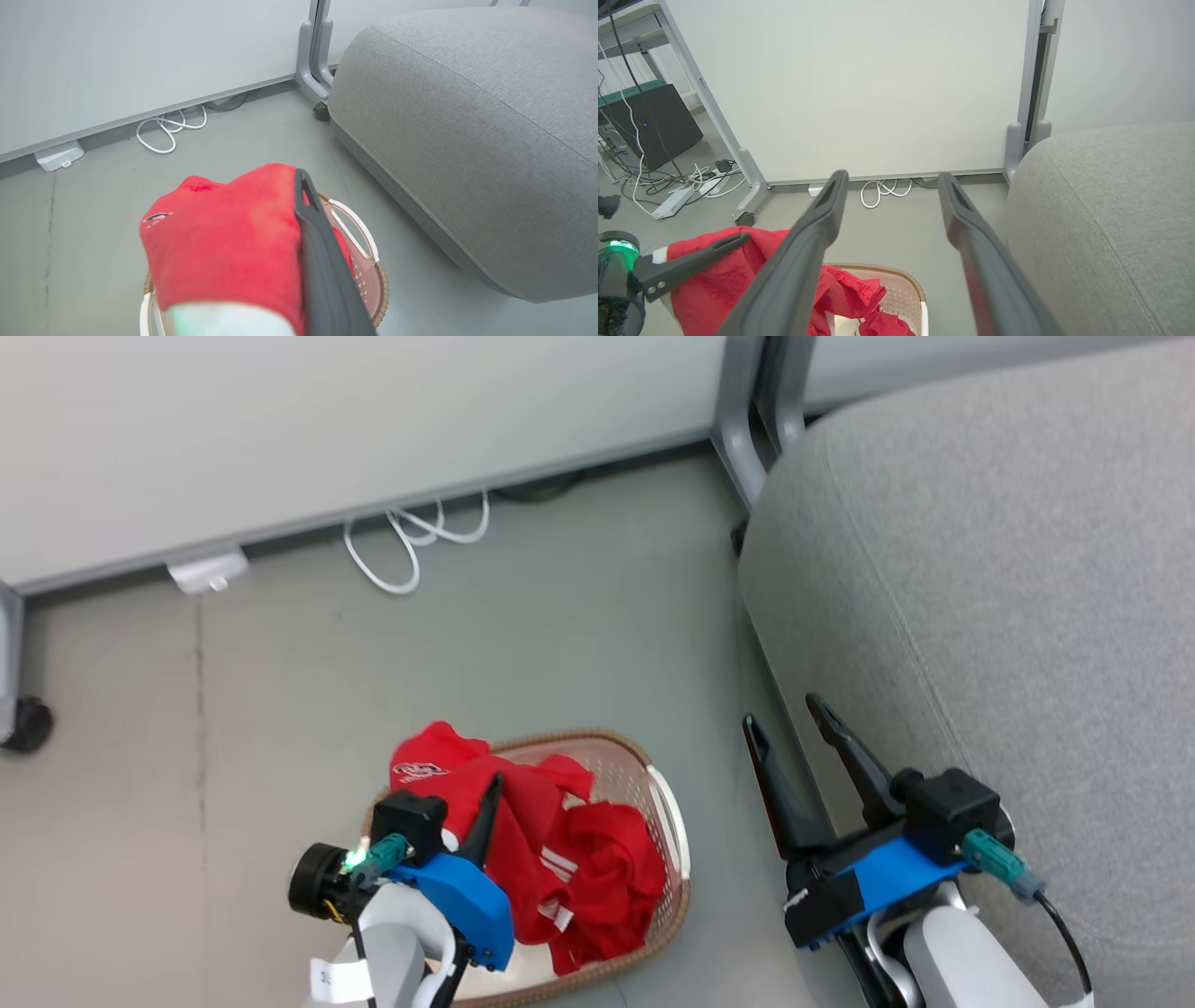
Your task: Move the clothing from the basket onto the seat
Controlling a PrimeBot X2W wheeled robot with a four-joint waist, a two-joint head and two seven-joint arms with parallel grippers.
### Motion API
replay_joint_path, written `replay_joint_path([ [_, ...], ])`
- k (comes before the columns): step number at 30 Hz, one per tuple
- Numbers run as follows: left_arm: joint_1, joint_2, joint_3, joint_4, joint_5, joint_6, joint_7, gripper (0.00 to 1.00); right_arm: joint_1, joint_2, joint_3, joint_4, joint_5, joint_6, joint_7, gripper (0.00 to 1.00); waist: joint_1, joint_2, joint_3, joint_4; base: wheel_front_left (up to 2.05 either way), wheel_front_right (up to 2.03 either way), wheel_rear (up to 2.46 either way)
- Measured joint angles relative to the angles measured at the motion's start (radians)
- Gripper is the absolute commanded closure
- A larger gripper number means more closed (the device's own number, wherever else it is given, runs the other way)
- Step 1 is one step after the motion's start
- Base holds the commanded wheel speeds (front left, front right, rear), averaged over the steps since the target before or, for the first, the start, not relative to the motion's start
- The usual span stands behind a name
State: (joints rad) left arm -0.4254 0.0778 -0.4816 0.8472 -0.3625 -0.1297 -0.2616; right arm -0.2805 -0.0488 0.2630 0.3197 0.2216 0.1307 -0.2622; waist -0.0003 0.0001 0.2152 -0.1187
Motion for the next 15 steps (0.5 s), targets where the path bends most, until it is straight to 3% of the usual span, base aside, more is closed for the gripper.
replay_joint_path([
  [15, 0.009, -0.02, -0.122, -0.101, -0.047, 0.0, 0.0, 1.0, 0.128, 0.0, -0.047, 0.019, 0.002, 0.0, 0.012, 0.0, 0.0001, 0.0, -0.225, 0.069, 0.0, 0.0, 0.0],
])
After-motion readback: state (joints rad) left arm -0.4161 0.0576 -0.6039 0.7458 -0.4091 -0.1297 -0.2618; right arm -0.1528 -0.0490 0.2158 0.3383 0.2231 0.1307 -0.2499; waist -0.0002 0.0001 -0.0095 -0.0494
